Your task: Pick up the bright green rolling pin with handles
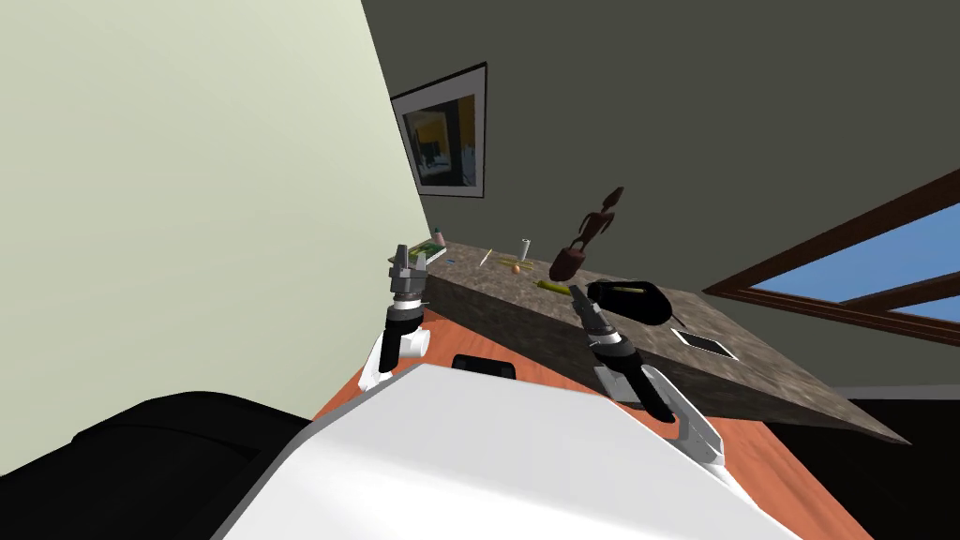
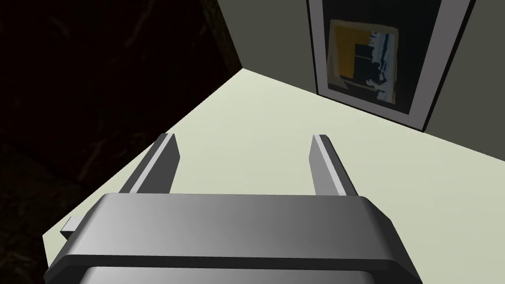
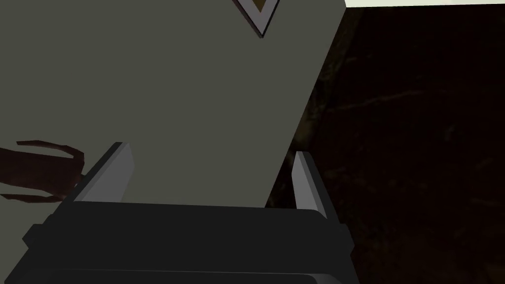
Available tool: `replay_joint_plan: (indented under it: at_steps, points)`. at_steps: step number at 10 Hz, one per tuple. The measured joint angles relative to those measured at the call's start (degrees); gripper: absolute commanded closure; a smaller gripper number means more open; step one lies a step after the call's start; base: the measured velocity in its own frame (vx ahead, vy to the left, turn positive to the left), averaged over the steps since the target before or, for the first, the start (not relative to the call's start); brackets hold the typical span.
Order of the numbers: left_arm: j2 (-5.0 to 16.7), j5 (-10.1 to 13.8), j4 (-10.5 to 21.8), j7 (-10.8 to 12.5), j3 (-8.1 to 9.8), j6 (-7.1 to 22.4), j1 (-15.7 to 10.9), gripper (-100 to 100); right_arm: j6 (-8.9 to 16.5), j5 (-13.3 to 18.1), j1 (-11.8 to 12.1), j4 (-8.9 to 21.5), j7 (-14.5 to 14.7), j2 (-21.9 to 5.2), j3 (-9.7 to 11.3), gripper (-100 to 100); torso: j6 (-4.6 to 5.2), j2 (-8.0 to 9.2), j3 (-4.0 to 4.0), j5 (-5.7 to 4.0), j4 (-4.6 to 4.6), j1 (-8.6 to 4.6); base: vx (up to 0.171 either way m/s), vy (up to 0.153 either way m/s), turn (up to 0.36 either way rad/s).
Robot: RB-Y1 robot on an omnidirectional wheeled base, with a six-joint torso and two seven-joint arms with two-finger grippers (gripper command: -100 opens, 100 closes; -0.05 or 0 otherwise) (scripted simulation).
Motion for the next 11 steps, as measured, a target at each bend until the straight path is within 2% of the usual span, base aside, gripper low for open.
replay_joint_plan:
  at_steps: [3, 5, 8, 11]
  points:
    - [0.0, 0.0, 0.0, 0.0, 0.0, 0.0, 0.0, 0, -0.8, 1.3, -0.8, 4.8, 0.0, -5.4, 0.0, -100, -0.03, 0.02, 0.0, -0.01, 0.0, 0.01, -0.052, 0.066, 0.118]
    - [0.0, 0.0, 0.0, 0.0, 0.0, 0.0, 0.0, 0, -0.7, 2.4, -0.3, 6.2, 0.4, -8.5, 0.2, -100, -0.03, -0.05, -0.03, -0.01, -0.01, 0.01, -0.033, 0.064, 0.137]
    - [0.0, 0.0, 0.0, 0.0, 0.0, 0.0, 0.0, 0, -1.4, 3.7, -0.9, 10.2, 0.4, -13.9, 0.3, -100, 0.02, -0.08, -0.04, -0.02, -0.02, -0.07, -0.032, 0.063, 0.14]
    - [0.0, 0.0, 0.0, 0.0, 0.0, 0.0, 0.0, 0, -2.4, 5.6, -1.2, 15.0, 0.8, -19.0, 0.9, -100, -0.02, -0.14, -0.08, -0.02, -0.03, -0.05, -0.014, 0.057, 0.128]
